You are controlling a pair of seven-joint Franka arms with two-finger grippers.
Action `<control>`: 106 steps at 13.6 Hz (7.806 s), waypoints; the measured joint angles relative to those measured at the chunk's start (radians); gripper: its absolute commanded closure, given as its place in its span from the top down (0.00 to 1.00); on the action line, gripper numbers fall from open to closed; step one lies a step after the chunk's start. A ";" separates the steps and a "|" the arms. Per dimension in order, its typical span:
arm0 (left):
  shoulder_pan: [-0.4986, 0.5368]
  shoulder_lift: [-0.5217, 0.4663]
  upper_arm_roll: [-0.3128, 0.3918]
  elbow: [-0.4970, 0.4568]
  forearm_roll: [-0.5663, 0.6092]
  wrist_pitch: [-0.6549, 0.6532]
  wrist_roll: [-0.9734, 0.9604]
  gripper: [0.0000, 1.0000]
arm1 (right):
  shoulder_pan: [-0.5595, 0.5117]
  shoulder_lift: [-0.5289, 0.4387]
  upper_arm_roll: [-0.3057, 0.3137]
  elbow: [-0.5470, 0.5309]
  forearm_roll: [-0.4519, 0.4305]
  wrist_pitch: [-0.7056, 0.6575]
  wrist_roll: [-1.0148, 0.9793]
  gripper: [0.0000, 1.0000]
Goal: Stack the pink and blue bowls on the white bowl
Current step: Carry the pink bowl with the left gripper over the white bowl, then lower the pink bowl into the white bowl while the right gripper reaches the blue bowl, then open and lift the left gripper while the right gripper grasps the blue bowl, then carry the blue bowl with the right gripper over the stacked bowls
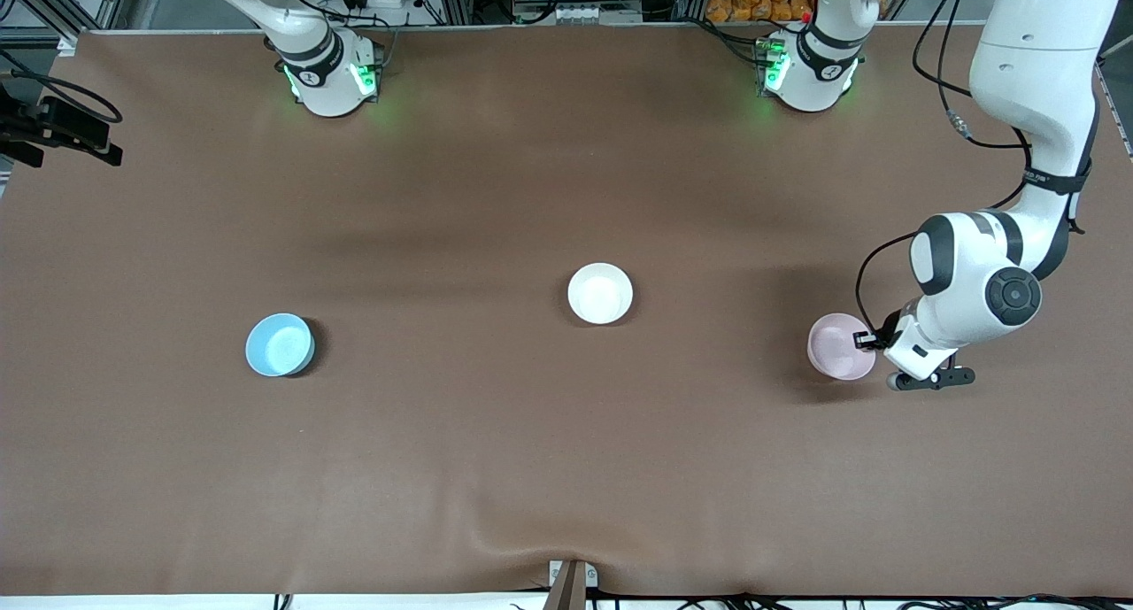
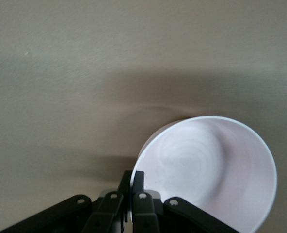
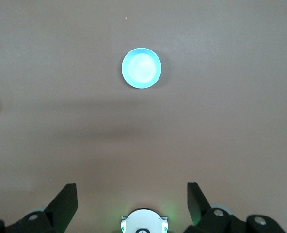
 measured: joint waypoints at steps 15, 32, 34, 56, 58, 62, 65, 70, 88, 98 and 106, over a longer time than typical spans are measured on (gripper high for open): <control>-0.009 -0.184 -0.353 0.057 -0.050 -0.225 -0.308 0.00 | 0.000 0.000 0.000 0.000 0.000 0.000 0.000 1.00; -0.284 0.031 -0.391 0.144 -0.052 -0.108 -0.627 0.00 | 0.063 0.092 0.001 -0.003 -0.002 0.000 0.000 1.00; -0.289 0.043 -0.391 0.143 -0.052 -0.101 -0.627 0.00 | 0.049 0.138 -0.010 -0.004 -0.004 -0.001 0.000 1.00; -0.291 0.100 -0.383 0.142 -0.045 -0.094 -0.627 0.22 | -0.073 0.554 -0.006 -0.397 0.062 0.881 -0.002 1.00; -0.291 0.100 -0.383 0.142 -0.045 -0.093 -0.627 1.00 | -0.064 0.554 -0.004 -0.410 0.062 0.888 0.000 0.82; -0.278 0.086 -0.376 0.172 -0.043 -0.086 -0.630 1.00 | -0.065 0.555 -0.006 -0.422 0.063 0.921 0.004 0.30; -0.189 -0.038 -0.351 0.240 -0.022 -0.216 -0.629 1.00 | -0.070 0.557 -0.009 -0.427 0.067 0.953 0.007 0.00; -0.001 -0.217 -0.347 0.422 -0.012 -0.577 -0.487 1.00 | -0.070 0.554 -0.008 -0.428 0.101 0.958 0.009 0.00; 0.258 -0.452 -0.345 0.500 0.024 -0.847 -0.125 1.00 | 0.138 0.296 0.010 -0.413 0.319 0.686 0.173 0.00; -0.060 -0.534 -0.043 0.443 0.022 -0.903 -0.122 1.00 | 0.478 0.363 0.014 -0.311 0.405 0.786 0.800 0.00; -0.111 -0.570 -0.014 0.414 0.018 -0.911 -0.122 1.00 | 0.695 0.522 0.014 -0.226 0.411 0.979 1.109 0.00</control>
